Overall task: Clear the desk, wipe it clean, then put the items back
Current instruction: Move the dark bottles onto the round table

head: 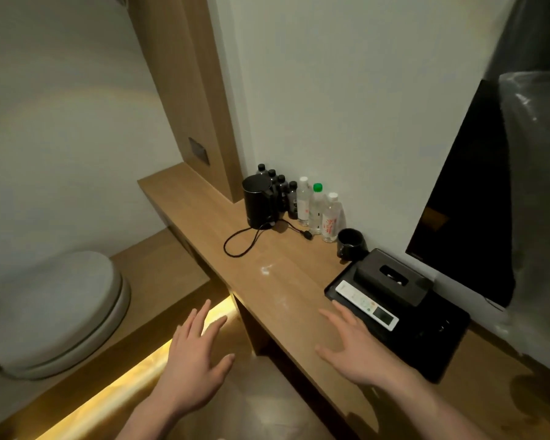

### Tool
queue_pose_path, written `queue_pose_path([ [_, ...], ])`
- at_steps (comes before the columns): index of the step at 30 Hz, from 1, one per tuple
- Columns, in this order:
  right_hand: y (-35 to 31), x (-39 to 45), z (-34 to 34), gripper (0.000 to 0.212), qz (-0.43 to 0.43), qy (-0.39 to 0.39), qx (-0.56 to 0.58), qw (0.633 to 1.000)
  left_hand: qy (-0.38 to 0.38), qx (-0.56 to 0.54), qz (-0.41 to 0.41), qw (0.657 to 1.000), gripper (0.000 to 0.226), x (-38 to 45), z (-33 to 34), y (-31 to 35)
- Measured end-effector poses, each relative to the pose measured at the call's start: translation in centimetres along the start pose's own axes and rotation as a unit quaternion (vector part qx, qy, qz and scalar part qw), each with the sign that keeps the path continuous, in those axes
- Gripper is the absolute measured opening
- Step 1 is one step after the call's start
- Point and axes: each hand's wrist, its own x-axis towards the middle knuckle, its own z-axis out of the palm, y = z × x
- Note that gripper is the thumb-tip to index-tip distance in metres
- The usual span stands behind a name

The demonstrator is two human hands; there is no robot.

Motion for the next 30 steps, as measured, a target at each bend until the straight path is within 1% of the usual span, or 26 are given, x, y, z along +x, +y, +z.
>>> queue_pose_path([
  [4,-1.6,3.8,0.1,0.08,0.005,0.002,0.004,1.0,-0.004,-0.015,0.003,1.0,0.073,3.7,-1.7,-2.5],
  [8,-3.9,8.2,0.3,0.082,0.042,0.004,0.002,0.999,-0.013,-0.015,0.023,1.0,0.075,9.0,-3.8,-5.4],
  [11,-6.3,11.5,1.4,0.083,0.071,0.004,0.013,0.997,-0.024,-0.007,0.052,0.998,0.077,13.6,-5.0,-8.7],
  [14,-8.8,14.8,2.2,0.083,0.1,0.023,0.027,0.994,-0.033,-0.011,0.083,0.996,0.077,18.2,-6.8,-11.5],
  [19,-12.5,18.6,3.0,0.082,0.122,0.056,0.042,0.99,-0.051,0.021,0.137,0.989,0.076,25.5,-10.1,-14.4],
  [21,-13.4,19.5,2.9,0.082,0.134,0.058,0.05,0.988,-0.064,0.017,0.15,0.986,0.075,28.0,-11.2,-14.8],
  [23,-14.0,20.7,2.1,0.083,0.132,0.077,0.052,0.987,-0.061,0.015,0.168,0.984,0.075,30.8,-12.4,-14.6],
  [28,-14.8,24.9,-1.6,0.082,0.125,0.133,0.042,0.982,-0.042,0.016,0.204,0.978,0.075,38.4,-14.7,-12.3],
  [30,-14.8,26.7,-2.7,0.082,0.123,0.14,0.028,0.982,-0.048,0.018,0.208,0.977,0.074,40.7,-14.9,-11.7],
])
